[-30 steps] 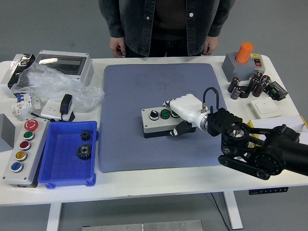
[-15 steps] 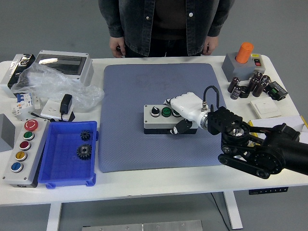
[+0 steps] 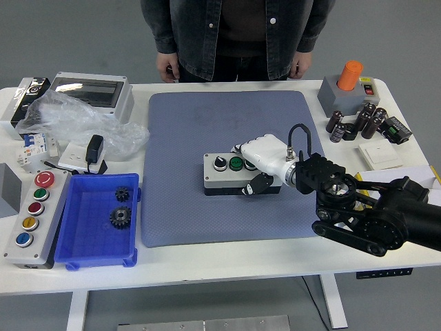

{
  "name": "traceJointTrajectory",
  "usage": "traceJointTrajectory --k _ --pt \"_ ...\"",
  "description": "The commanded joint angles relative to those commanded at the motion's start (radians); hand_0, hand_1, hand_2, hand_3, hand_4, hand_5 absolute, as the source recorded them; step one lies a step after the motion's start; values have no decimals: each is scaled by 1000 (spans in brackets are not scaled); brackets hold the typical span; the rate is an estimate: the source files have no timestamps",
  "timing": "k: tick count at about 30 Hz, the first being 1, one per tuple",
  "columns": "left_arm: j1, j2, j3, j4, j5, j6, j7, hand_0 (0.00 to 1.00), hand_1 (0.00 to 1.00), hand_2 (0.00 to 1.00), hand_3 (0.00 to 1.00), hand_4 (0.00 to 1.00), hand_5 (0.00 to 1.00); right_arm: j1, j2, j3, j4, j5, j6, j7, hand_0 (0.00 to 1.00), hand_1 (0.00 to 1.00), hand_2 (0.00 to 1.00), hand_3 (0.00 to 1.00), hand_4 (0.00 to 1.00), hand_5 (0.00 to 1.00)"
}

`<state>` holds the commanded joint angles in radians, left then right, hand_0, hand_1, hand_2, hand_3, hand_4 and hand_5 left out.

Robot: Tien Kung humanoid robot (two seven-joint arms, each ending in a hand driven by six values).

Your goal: Pick up the button,place it on the desk,press the button,press the button

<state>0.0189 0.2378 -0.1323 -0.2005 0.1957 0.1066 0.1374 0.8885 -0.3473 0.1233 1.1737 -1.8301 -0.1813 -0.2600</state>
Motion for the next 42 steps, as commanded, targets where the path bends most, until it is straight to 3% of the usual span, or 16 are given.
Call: traceJointTrajectory --k 5,6,23,24,26,29,35,36,41,42 --pt "0 0 -1 0 1 0 -1 686 701 632 630 613 366 -1 1 -1 -2 -1 1 1 804 749 768 789 945 376" --pt "1 0 0 0 0 0 -1 686 702 632 629 613 366 -1 1 -1 -2 -2 1 1 841 786 827 857 998 535" --pt "0 -2 7 2 -5 -2 -2 685 703 631 628 608 365 3 -8 20 18 -19 11 6 844 798 852 897 998 561" --pt "0 -2 7 2 -5 -2 -2 685 702 631 627 606 364 3 -9 22 21 -19 13 6 847 801 870 950 998 574" --pt "0 -2 8 2 -6 -2 -3 685 702 631 627 606 364 3 -14 27 32 -22 19 5 847 801 870 950 998 574" --pt "0 -3 11 3 -10 -3 -4 685 702 631 627 606 364 -1 -30 49 68 -24 33 1 847 801 870 950 998 574" --pt "3 -3 18 4 -20 -5 -7 685 702 630 626 601 364 -29 -106 161 201 4 72 -5 847 803 893 985 998 597" --pt "3 -3 19 4 -21 -6 -8 685 702 630 626 598 365 -41 -121 182 223 15 72 -5 848 809 914 998 998 636" --pt "7 -3 20 5 -28 -9 -12 685 702 630 626 598 365 -136 -198 312 355 -7 26 -23 848 809 914 998 998 636" --pt "8 -3 20 5 -28 -9 -13 685 702 631 626 595 360 -157 -214 339 382 -28 16 -37 867 818 921 998 998 872"
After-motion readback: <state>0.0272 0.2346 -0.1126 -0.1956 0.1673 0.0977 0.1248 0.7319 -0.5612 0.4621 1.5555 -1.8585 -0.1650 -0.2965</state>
